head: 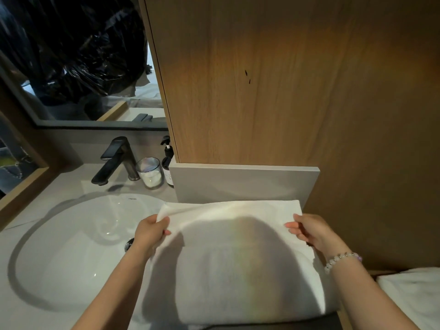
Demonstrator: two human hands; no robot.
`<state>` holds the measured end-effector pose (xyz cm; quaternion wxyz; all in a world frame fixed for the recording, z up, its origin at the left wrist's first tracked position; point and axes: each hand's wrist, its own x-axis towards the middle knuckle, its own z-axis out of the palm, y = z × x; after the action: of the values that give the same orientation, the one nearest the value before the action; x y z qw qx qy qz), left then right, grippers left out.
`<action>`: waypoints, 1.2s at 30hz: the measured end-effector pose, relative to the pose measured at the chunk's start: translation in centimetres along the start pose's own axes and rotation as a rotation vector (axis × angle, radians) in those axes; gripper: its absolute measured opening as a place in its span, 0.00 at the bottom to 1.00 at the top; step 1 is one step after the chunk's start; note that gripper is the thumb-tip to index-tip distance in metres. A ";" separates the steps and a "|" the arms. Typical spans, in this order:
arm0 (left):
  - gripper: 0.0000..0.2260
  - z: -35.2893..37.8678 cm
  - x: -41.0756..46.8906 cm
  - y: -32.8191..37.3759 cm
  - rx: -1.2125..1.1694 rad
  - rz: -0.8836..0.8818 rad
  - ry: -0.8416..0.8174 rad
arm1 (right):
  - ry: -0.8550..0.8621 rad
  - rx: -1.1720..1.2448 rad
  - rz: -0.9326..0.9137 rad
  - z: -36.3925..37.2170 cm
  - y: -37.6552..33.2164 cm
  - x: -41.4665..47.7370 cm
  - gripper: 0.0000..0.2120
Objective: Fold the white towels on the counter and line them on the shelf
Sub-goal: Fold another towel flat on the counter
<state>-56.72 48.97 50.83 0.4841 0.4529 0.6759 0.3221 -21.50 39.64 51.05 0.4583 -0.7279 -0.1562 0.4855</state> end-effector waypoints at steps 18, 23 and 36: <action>0.10 -6.0 -5.8 -4.6 -0.105 0.115 -0.371 | -0.238 0.413 0.017 -4.1 3.9 -6.6 0.15; 0.08 -7.2 -6.1 -5.7 0.038 0.187 -0.360 | -0.370 0.358 -0.041 -5.4 5.5 -7.8 0.18; 0.12 -4.8 -7.4 -3.9 -0.025 -0.122 -0.222 | -0.094 0.000 -0.120 -3.5 6.5 -8.6 0.10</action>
<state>-61.56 40.60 51.64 0.5802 0.4377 0.6404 0.2482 -24.08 28.67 50.96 0.4786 -0.6938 -0.2209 0.4907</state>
